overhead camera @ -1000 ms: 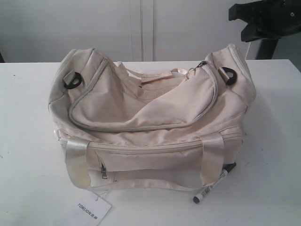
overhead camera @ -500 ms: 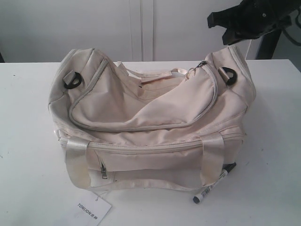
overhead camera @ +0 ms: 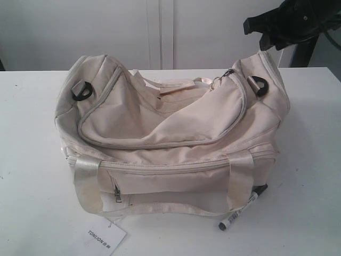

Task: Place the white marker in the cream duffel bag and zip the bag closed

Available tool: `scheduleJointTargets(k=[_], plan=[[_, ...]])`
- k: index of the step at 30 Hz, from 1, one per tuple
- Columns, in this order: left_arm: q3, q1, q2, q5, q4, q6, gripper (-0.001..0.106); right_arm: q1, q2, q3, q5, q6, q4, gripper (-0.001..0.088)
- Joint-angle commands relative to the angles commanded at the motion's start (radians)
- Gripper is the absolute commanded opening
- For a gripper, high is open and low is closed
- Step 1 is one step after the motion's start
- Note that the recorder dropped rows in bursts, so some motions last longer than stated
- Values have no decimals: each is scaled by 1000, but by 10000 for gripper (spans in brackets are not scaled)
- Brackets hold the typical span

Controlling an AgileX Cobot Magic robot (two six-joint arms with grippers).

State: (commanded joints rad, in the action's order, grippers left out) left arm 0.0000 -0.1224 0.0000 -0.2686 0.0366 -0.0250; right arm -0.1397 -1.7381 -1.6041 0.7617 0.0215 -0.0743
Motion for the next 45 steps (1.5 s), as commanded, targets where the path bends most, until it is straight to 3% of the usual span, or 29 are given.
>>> scheduleJointTargets(k=[32, 35, 40, 45], plan=[[0, 0, 0, 0, 0, 0, 0, 0, -110, 0, -30, -29, -40, 370], [0, 0, 0, 0, 0, 0, 0, 0, -110, 0, -25, -29, -40, 299], [0, 0, 0, 0, 0, 0, 0, 0, -108, 0, -16, -29, -40, 19], [0, 0, 0, 0, 0, 0, 0, 0, -91, 0, -16, -29, -60, 0]])
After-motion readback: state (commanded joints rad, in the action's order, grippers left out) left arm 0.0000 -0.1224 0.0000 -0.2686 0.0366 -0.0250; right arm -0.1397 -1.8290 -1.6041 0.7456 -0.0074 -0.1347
